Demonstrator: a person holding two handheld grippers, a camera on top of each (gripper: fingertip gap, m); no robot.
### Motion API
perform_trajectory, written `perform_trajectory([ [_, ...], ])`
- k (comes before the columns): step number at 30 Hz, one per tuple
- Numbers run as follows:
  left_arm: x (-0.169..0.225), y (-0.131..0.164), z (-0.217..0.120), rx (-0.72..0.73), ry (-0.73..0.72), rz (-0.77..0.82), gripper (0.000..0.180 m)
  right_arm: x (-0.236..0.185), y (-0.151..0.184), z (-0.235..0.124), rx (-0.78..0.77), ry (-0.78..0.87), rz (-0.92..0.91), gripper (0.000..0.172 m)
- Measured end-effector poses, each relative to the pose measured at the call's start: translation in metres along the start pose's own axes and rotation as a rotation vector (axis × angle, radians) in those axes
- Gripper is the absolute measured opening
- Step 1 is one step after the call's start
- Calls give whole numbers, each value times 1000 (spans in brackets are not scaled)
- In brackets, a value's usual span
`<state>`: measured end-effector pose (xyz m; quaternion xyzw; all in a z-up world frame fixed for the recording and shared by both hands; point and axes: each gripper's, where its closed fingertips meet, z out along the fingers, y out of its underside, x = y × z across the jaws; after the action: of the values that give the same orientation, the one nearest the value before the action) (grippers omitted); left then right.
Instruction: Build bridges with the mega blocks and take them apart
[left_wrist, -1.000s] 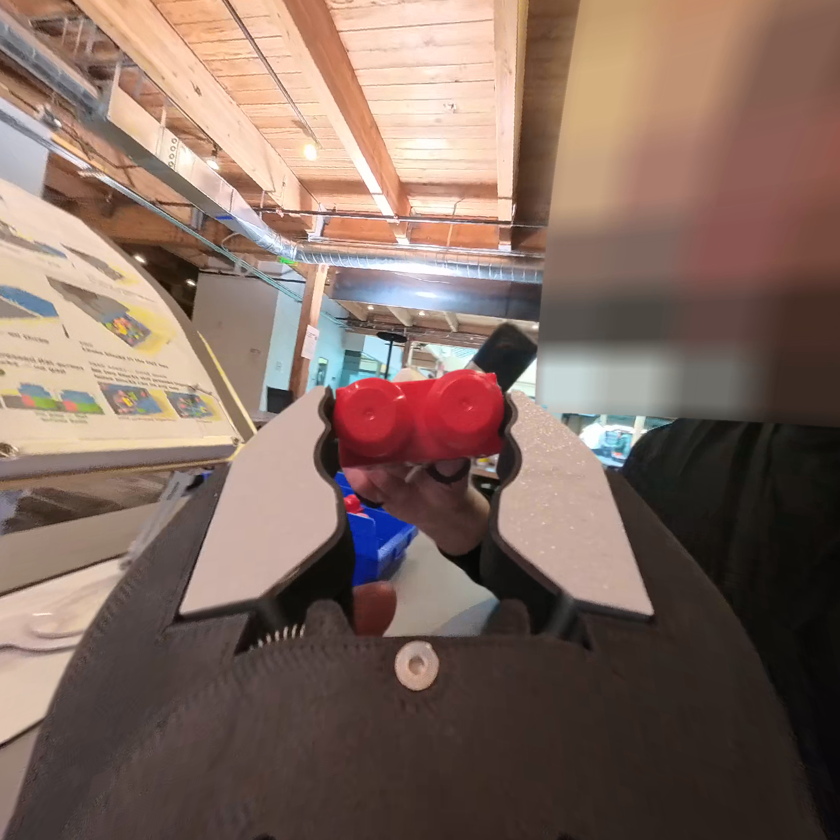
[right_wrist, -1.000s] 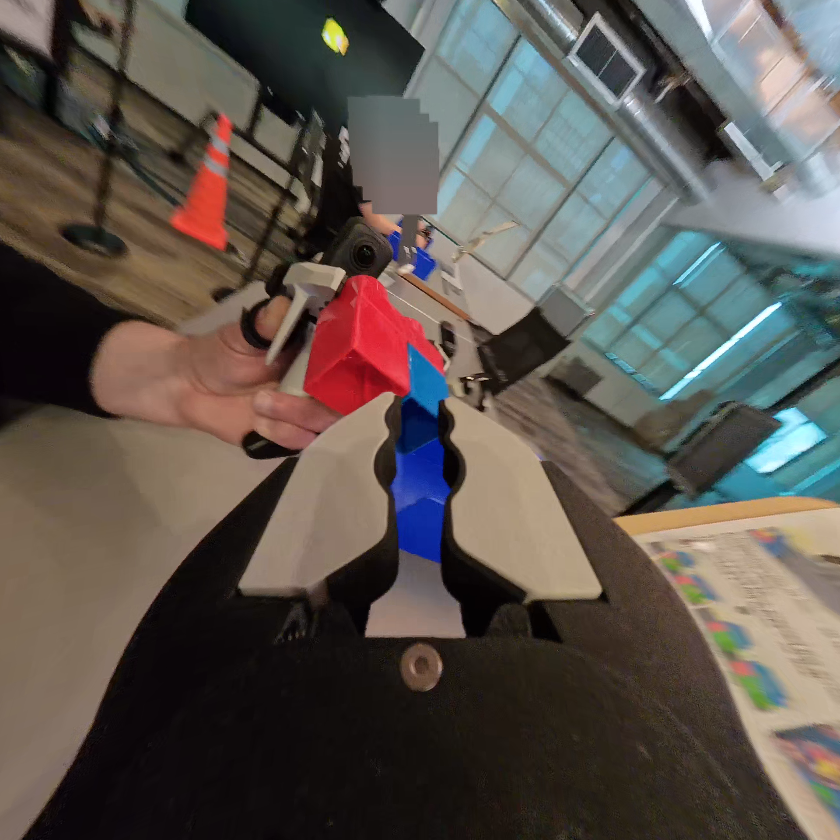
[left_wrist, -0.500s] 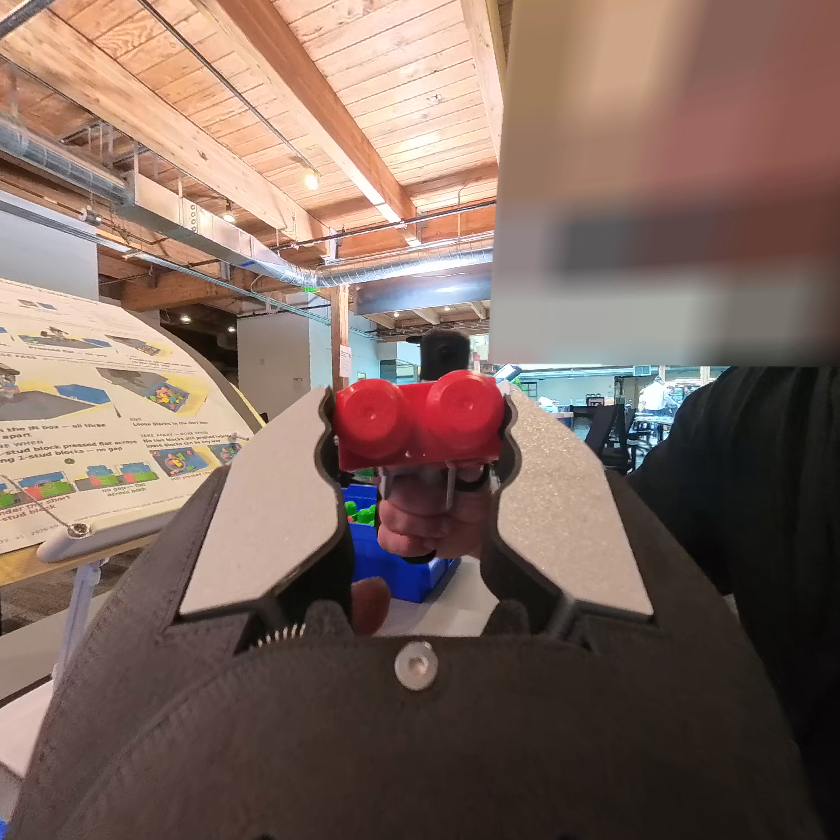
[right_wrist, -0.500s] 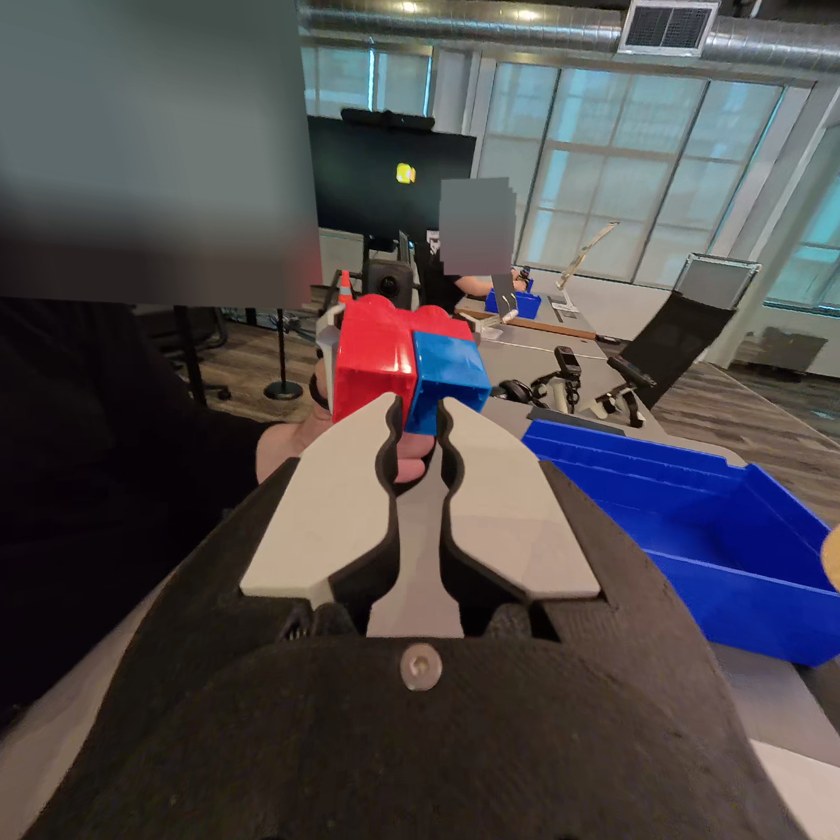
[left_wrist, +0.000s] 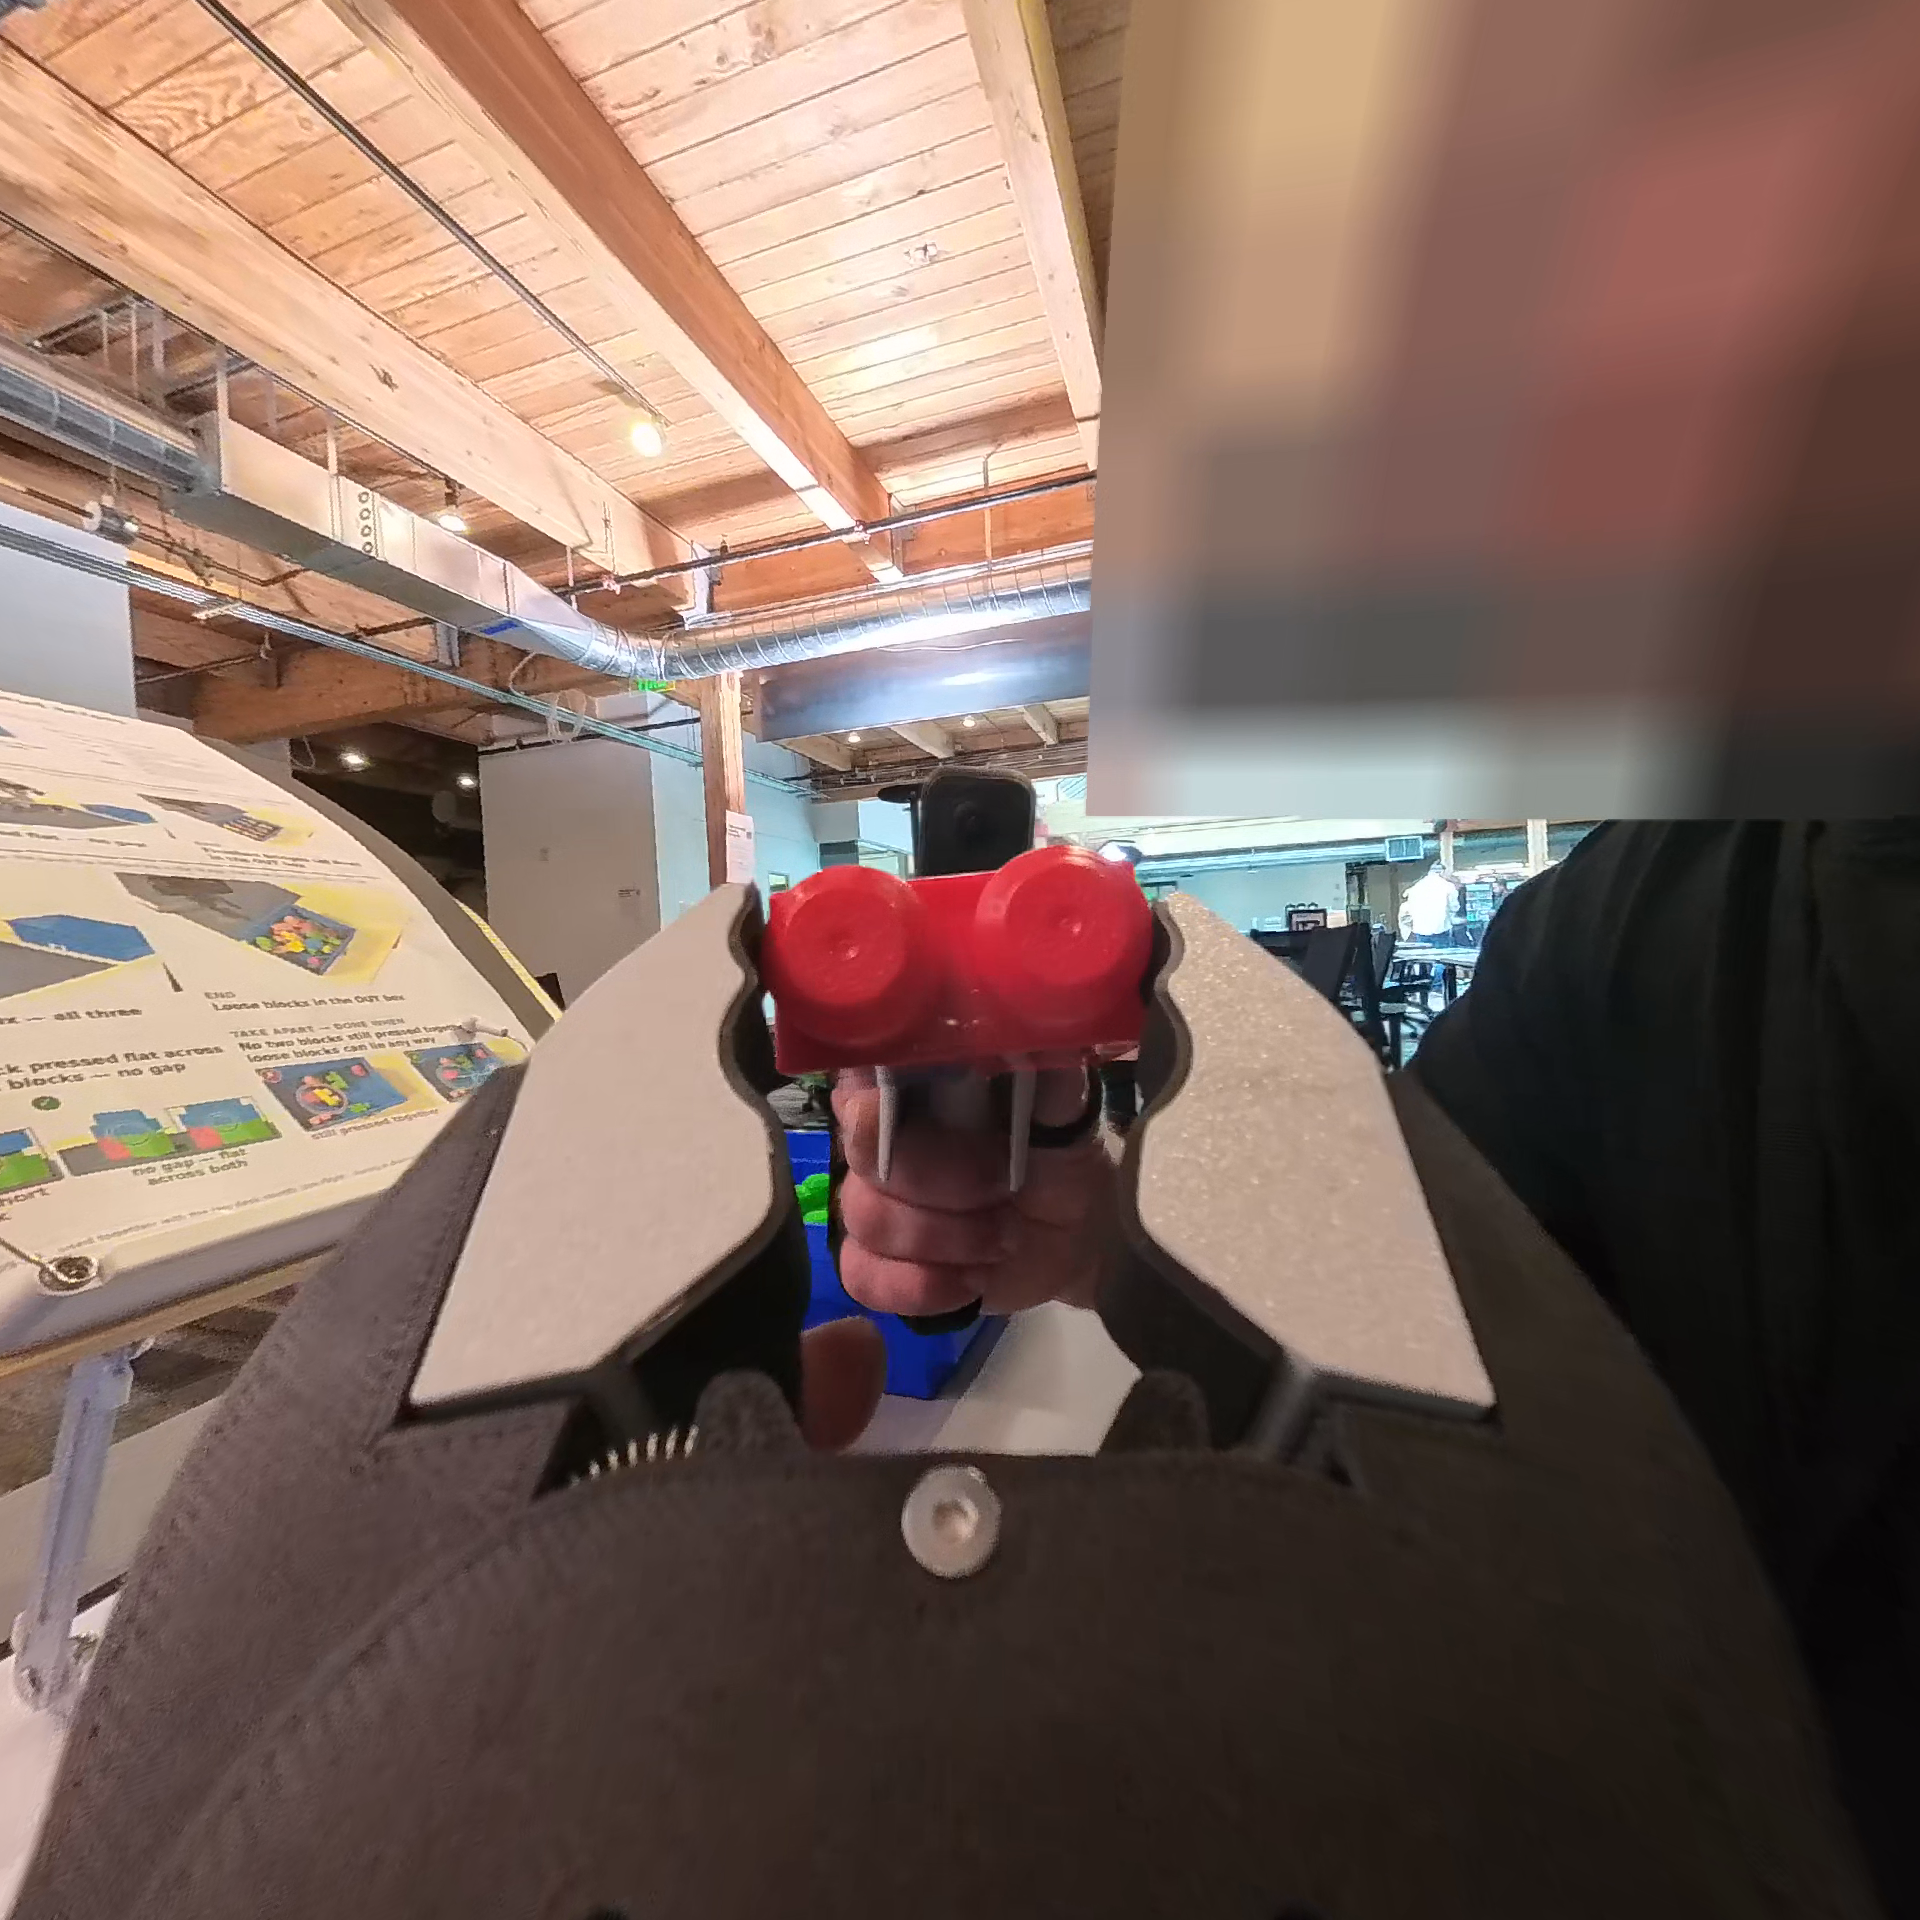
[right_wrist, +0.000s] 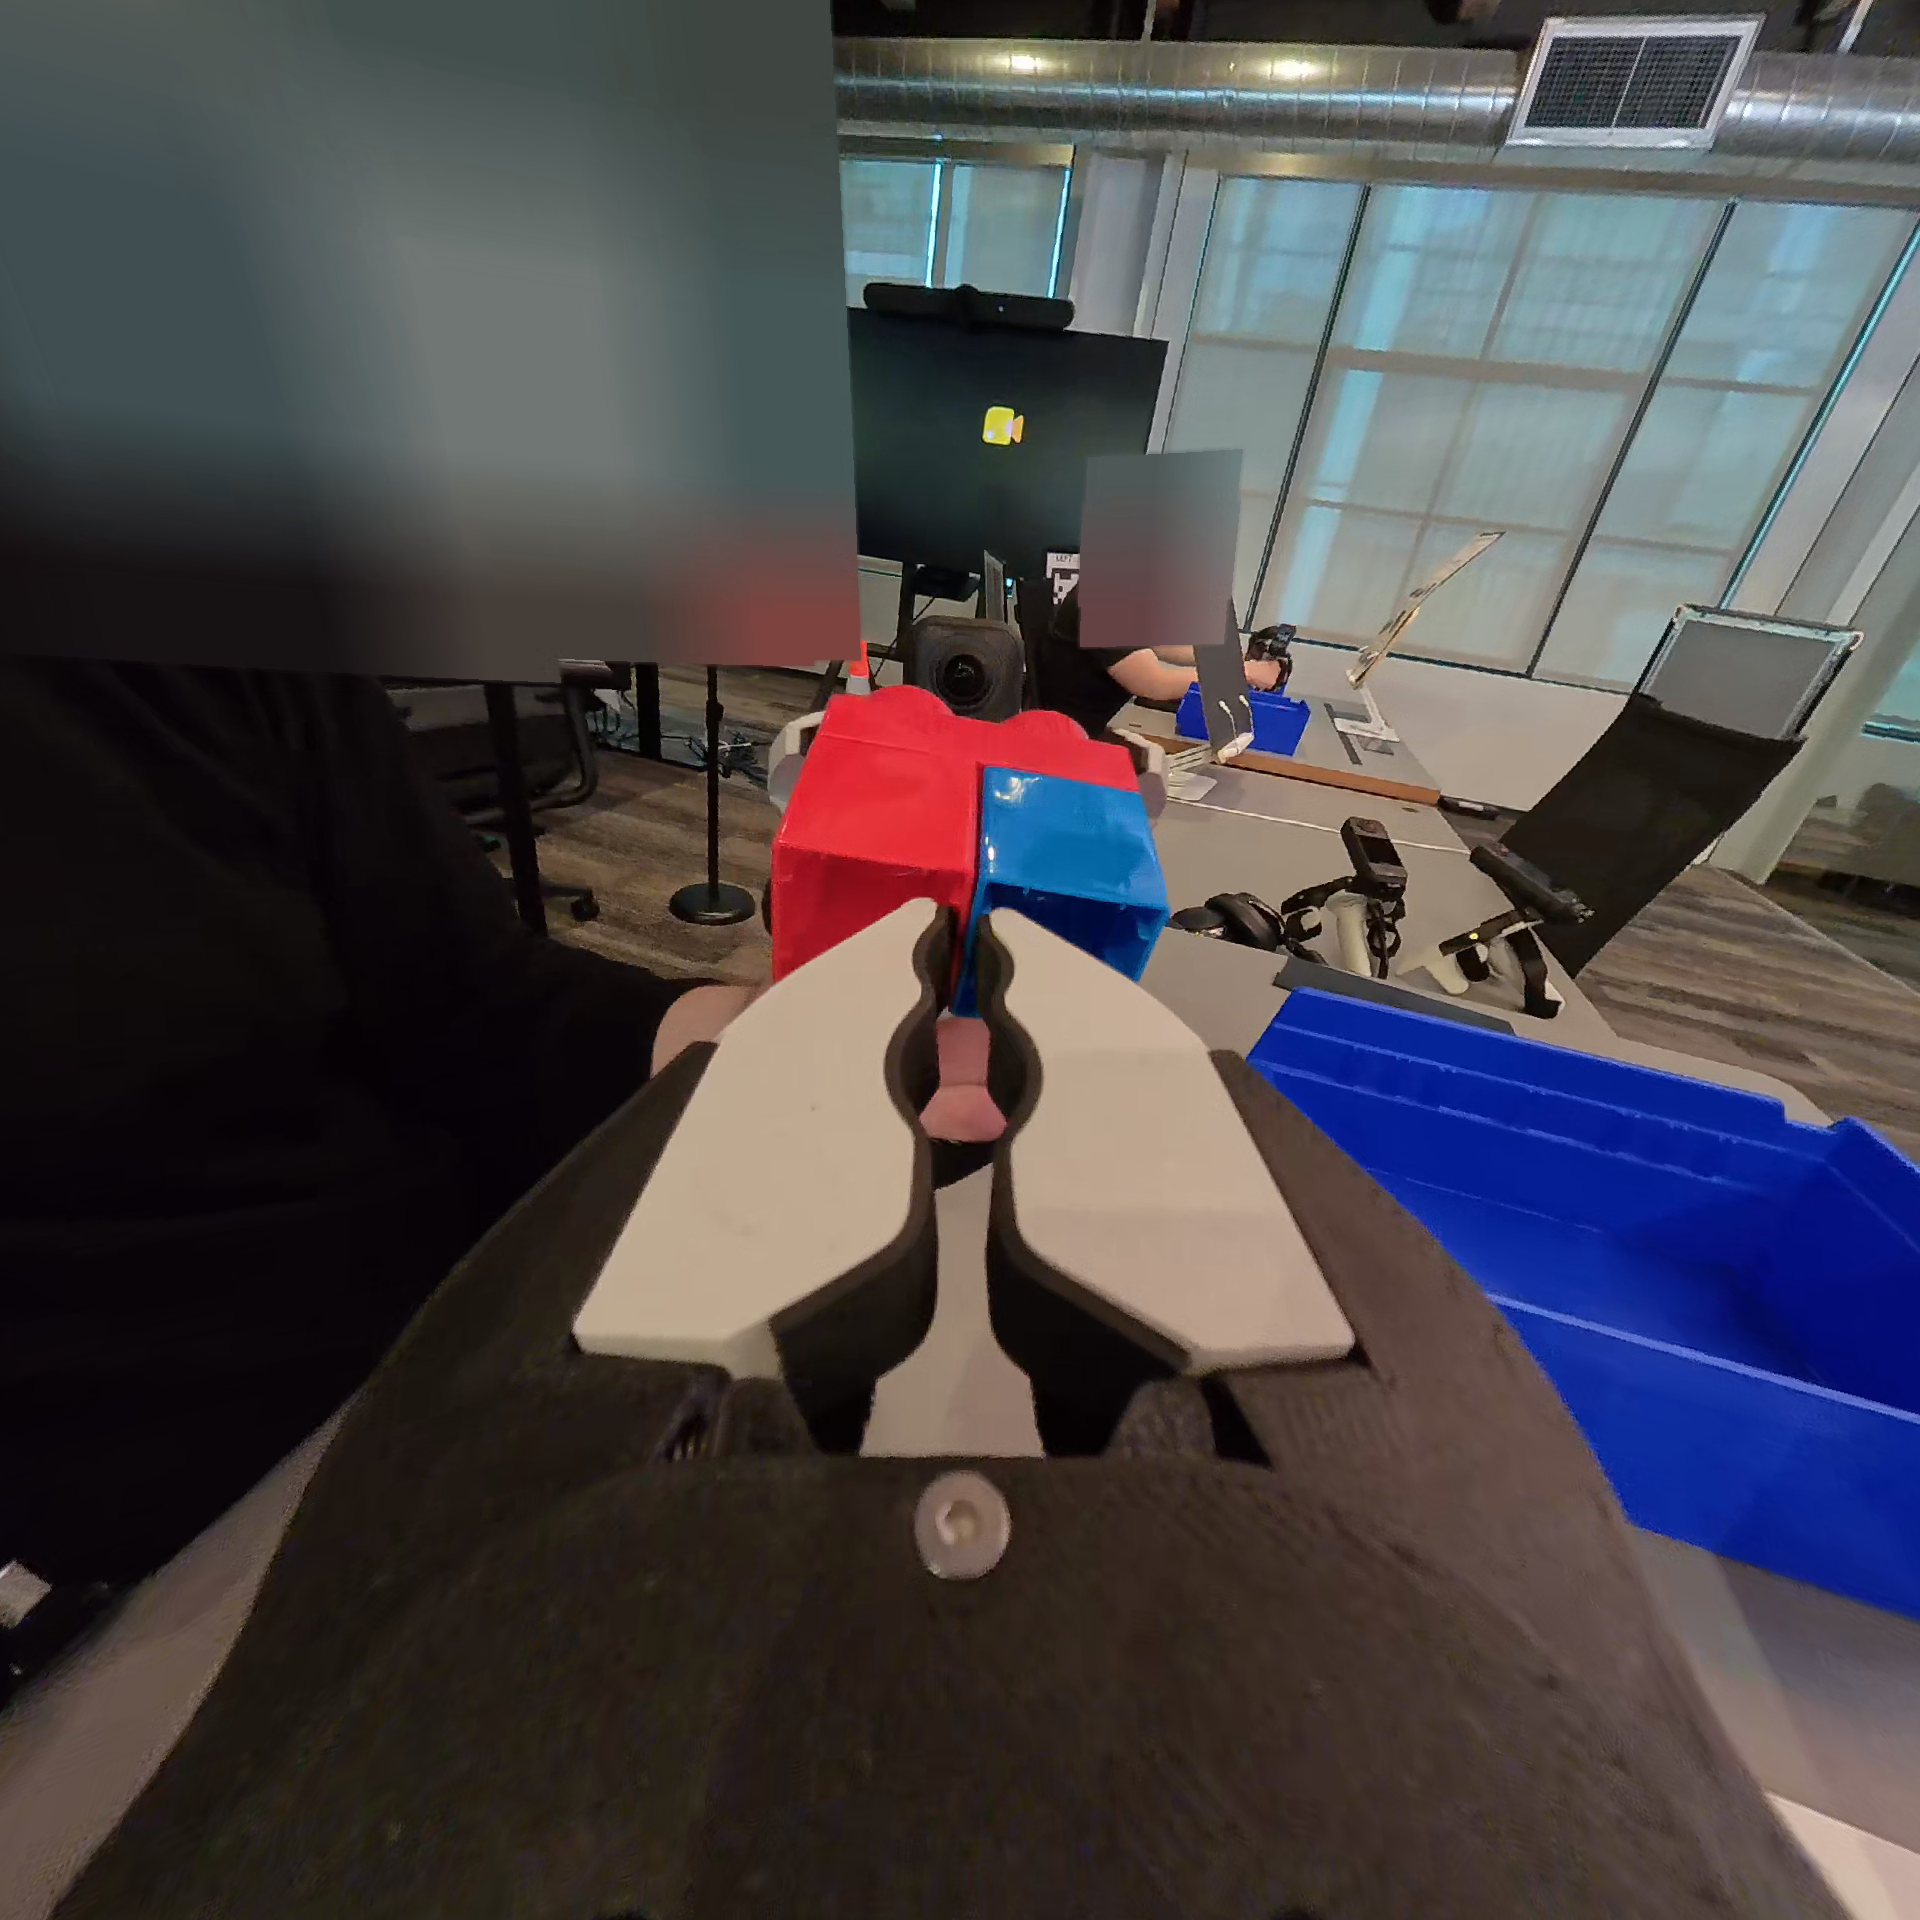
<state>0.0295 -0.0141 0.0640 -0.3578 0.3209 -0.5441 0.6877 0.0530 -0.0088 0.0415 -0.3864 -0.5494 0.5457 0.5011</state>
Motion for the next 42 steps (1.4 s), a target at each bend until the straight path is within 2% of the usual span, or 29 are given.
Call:
perform_trajectory([
  [6, 6, 3, -1, -59, 34, 10, 67, -4, -6, -4, 6, 8, -106, 3],
  [13, 16, 18, -4, -230, 96, 9, 72, -13, -1, -7, -116, -20, -299, 3],
  [16, 18, 21, -6, -261, 103, 6, 71, -16, 2, -8, -156, -18, -359, 3],
  [22, 21, 27, -6, -290, 89, 64, 71, -19, 1, -10, -154, -47, -351, 3],
  [34, 21, 33, -9, -324, 80, 73, 71, -20, 10, -9, -212, -58, -374, 3],
  [38, 14, 39, -9, -354, 49, 62, 70, -16, 8, -11, -212, -36, -378, 3],
  [41, 12, 34, -9, -328, 75, -12, 71, -15, 4, -9, -185, -1, -405, 3],
  [42, 10, 35, -10, -331, 75, -46, 76, -15, 2, -9, -180, 10, -425, 3],
])
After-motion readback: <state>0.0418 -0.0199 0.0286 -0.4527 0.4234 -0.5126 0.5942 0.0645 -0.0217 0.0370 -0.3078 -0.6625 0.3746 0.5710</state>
